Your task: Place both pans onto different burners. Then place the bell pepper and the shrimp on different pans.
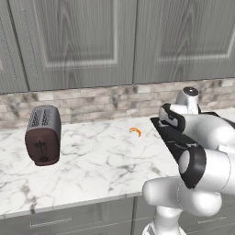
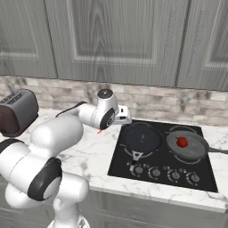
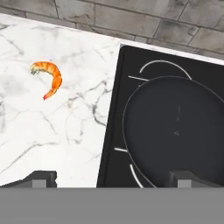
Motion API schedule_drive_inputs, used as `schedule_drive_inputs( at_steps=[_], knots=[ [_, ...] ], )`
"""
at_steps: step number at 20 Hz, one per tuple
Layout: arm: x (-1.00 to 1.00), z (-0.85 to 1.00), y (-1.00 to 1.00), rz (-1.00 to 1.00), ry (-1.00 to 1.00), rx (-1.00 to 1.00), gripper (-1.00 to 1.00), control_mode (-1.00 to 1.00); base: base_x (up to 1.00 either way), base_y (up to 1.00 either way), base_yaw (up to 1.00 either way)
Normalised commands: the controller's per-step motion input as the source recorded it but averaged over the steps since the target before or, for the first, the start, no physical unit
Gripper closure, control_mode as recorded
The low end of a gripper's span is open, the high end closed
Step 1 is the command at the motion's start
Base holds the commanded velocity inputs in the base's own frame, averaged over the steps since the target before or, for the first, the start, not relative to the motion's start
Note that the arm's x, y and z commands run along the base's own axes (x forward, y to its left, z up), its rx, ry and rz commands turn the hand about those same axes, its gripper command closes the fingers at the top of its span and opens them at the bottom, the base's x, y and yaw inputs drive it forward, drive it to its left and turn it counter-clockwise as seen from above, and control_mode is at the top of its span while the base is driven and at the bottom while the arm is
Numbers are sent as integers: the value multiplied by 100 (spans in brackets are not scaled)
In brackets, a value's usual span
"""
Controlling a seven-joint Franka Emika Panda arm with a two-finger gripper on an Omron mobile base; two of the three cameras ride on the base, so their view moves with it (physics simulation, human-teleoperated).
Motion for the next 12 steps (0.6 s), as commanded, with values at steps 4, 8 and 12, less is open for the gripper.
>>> schedule_drive_inputs(
  at_steps=[4, 8, 12],
  knots=[
    [-6, 0, 49, 0, 0, 0, -100, -100, 0, 0, 0],
    [-1, 0, 45, 0, 1, 0, -100, -100, 0, 0, 0],
    [0, 4, 43, 0, 3, 0, -100, -100, 0, 0, 0]
  ],
)
